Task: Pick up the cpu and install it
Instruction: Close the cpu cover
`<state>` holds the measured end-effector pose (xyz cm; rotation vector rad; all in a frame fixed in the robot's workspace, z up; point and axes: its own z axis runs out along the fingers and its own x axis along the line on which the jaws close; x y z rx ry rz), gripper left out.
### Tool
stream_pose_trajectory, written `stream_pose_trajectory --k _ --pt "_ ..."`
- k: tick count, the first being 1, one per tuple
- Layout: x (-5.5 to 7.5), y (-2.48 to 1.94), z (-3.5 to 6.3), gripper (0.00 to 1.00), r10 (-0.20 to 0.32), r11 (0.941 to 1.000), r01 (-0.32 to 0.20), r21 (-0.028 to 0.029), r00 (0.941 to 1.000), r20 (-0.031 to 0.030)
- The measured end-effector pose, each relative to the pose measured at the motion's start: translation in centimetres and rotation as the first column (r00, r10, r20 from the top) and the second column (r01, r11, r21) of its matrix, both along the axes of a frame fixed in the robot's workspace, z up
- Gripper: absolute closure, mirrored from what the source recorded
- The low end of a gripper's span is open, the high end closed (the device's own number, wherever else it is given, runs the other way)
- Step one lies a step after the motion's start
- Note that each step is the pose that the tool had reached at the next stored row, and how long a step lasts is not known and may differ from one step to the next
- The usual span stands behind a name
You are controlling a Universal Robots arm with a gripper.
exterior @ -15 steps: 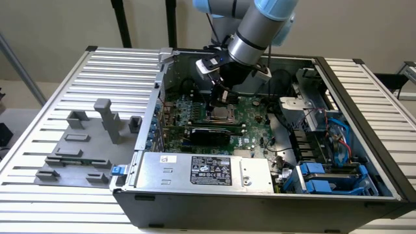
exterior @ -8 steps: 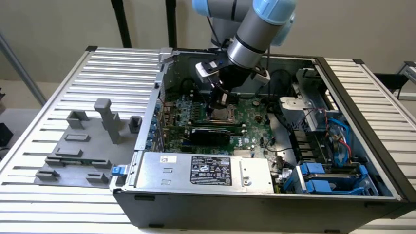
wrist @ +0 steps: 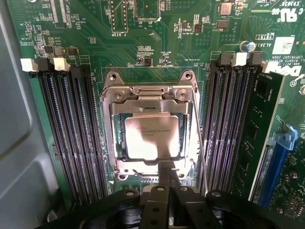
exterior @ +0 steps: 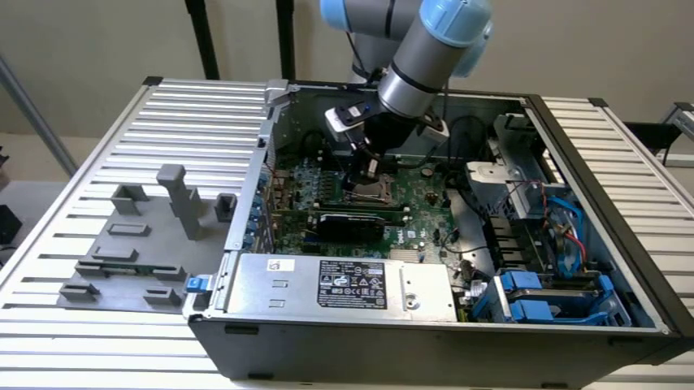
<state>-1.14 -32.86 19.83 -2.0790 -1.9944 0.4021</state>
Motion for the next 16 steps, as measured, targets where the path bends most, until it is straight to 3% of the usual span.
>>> stream_pose_trajectory --k 8,16 --pt "-0.1 0.00 -0.34 0.89 -0.002 1.0000 0.002 0.0017 1.0000 0.0000" --pt "-0.5 -0.42 1.38 0.89 -0.003 1.0000 0.003 0.0076 1.0000 -0.0026"
